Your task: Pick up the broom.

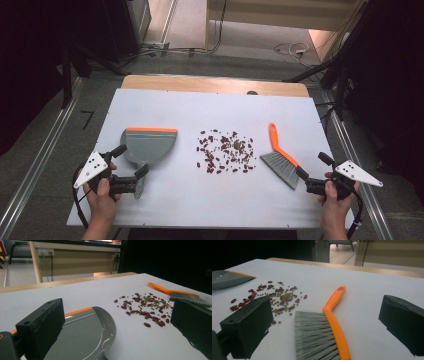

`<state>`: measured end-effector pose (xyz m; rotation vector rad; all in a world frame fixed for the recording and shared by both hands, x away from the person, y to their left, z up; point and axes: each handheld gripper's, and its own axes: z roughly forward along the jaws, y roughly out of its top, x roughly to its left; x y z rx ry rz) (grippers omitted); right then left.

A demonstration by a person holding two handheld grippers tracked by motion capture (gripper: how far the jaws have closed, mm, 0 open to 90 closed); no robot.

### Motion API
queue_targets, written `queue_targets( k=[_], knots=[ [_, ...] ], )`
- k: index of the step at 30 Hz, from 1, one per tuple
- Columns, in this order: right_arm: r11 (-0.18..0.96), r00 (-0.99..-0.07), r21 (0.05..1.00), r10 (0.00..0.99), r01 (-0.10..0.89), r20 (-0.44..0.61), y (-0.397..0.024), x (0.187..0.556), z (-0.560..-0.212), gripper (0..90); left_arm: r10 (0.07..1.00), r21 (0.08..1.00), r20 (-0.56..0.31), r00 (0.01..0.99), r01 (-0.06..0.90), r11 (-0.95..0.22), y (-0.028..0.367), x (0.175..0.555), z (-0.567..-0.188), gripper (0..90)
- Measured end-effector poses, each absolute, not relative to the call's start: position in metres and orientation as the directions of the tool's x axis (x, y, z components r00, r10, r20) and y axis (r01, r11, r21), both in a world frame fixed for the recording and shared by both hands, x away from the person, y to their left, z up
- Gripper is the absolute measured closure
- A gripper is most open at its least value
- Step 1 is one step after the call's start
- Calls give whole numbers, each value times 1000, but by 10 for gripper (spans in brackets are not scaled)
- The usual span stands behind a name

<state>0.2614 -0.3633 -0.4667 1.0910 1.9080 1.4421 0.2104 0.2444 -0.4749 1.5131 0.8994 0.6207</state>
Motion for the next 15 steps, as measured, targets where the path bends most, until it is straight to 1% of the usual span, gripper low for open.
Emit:
queue_targets(
  k=[2, 7, 11, 12, 15],
  knots=[
    [113, -562, 949, 824, 296, 77, -362, 263, -466, 0, 821, 982, -116, 559, 189, 10, 245, 210, -475, 0],
    [103, -556, 949, 827, 298, 85, -357, 265, -462, 0, 820, 982, -118, 560, 191, 11, 246, 209, -475, 0],
    [116, -546, 937, 833, 329, 88, -353, 268, -458, 0, 819, 982, -120, 561, 191, 13, 246, 207, -475, 0],
    [123, -546, 938, 834, 325, 79, -352, 268, -457, 31, 818, 982, -121, 562, 190, 14, 246, 207, -475, 0],
    [140, -560, 931, 825, 338, 79, -348, 272, -452, 35, 823, 982, -115, 557, 186, 11, 245, 207, -473, 0]
  ],
)
